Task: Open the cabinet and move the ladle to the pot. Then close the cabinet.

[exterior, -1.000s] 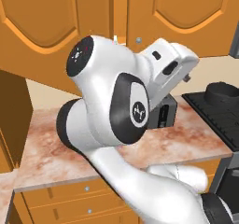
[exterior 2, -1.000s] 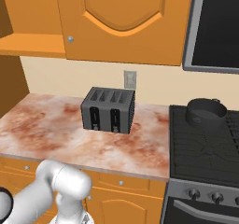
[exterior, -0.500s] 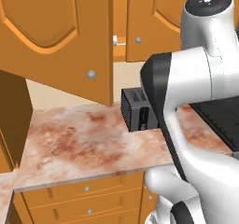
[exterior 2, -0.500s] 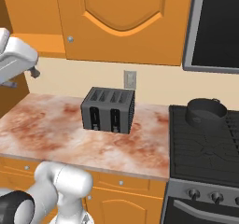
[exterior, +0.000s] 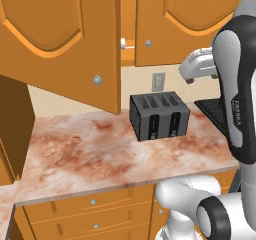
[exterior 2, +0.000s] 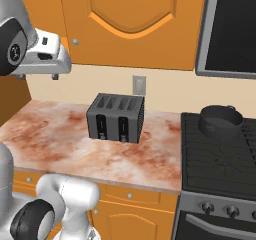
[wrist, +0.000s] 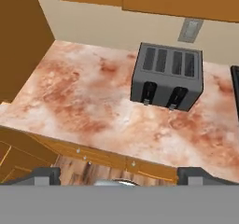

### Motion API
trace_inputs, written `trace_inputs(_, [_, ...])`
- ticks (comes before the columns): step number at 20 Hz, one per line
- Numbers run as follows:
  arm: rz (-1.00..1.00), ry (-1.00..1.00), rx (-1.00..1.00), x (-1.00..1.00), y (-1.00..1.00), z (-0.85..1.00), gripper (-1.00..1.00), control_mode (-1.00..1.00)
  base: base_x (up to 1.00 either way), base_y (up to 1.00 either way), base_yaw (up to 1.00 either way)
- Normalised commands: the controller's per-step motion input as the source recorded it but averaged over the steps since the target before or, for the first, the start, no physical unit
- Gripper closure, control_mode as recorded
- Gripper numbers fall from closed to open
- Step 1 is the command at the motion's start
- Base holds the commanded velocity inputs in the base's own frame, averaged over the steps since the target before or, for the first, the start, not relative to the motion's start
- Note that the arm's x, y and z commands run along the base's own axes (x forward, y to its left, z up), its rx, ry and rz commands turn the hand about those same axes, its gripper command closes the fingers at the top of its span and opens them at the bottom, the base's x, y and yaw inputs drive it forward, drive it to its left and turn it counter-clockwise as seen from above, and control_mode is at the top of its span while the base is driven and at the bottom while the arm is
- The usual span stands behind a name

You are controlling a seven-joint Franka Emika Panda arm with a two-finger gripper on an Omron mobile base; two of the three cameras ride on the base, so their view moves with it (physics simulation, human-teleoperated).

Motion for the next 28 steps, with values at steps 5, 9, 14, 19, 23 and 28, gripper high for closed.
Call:
trace_inputs(5, [0.25, 0.11, 0.31, 0.6, 0.37, -0.03, -1.0, -1.0, 0.0, 0.0, 0.0])
trace_inputs(9, [0.28, 0.15, 0.28, 0.58, 0.51, -0.09, -1.0, -1.0, 0.0, 0.0, 0.0])
trace_inputs(14, [0.28, 0.15, 0.24, 0.47, 0.6, -0.05, -1.0, -1.0, 0.0, 0.0, 0.0])
trace_inputs(19, [0.28, 0.07, 0.16, 0.09, 0.74, -0.05, -1.0, -1.0, 0.0, 0.0, 0.0])
trace_inputs(23, [0.25, 0.05, 0.13, 0.0, 0.73, -0.03, -1.0, -1.0, 0.0, 0.0, 0.0])
trace_inputs(28, [0.22, 0.01, 0.1, 0.0, 0.61, 0.0, -1.0, -1.0, 0.0, 0.0, 0.0])
